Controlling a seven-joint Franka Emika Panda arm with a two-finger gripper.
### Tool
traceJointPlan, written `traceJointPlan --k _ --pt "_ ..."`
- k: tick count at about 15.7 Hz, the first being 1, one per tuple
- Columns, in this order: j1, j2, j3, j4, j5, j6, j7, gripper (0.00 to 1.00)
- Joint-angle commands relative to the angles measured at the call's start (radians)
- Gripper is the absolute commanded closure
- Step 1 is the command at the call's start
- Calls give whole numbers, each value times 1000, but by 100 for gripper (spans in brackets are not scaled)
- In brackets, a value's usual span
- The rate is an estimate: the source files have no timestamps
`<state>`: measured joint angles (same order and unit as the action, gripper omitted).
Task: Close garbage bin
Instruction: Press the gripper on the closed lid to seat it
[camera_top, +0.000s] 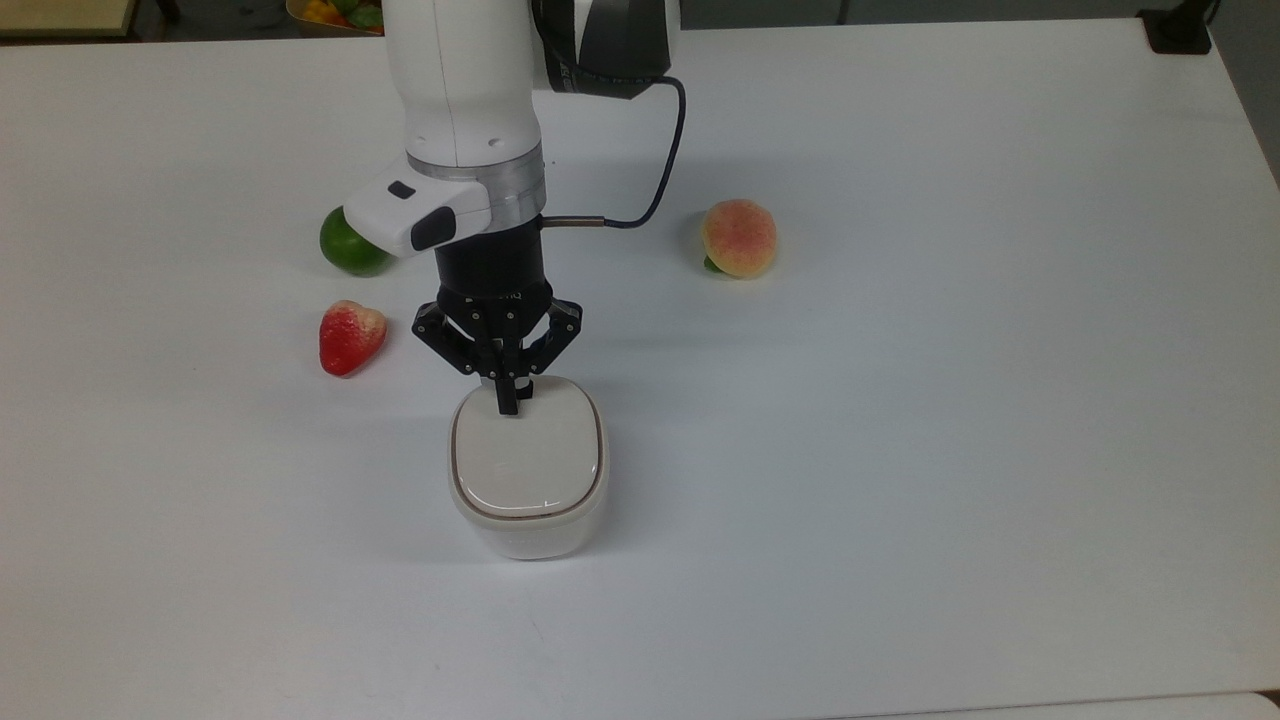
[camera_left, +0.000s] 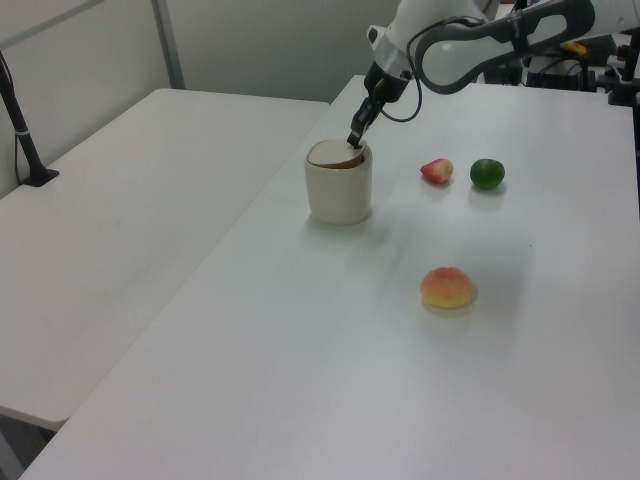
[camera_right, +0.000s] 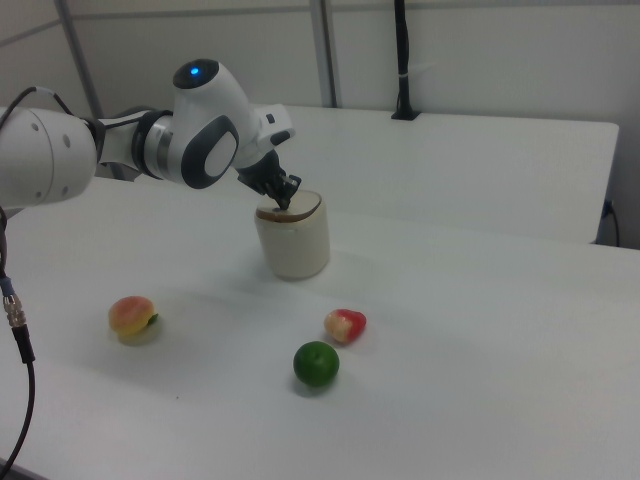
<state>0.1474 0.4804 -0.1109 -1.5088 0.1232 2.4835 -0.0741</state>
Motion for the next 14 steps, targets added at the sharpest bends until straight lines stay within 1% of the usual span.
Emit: traceJointPlan --k 1,9,12,14 --pt "1 -39 8 -56 -16 -23 -27 100" --pt "0 -22 11 -71 -17 -21 -38 100" --pt "1 -22 11 -84 -49 -18 -38 100" --pt "1 -22 11 -84 -51 -18 -36 100"
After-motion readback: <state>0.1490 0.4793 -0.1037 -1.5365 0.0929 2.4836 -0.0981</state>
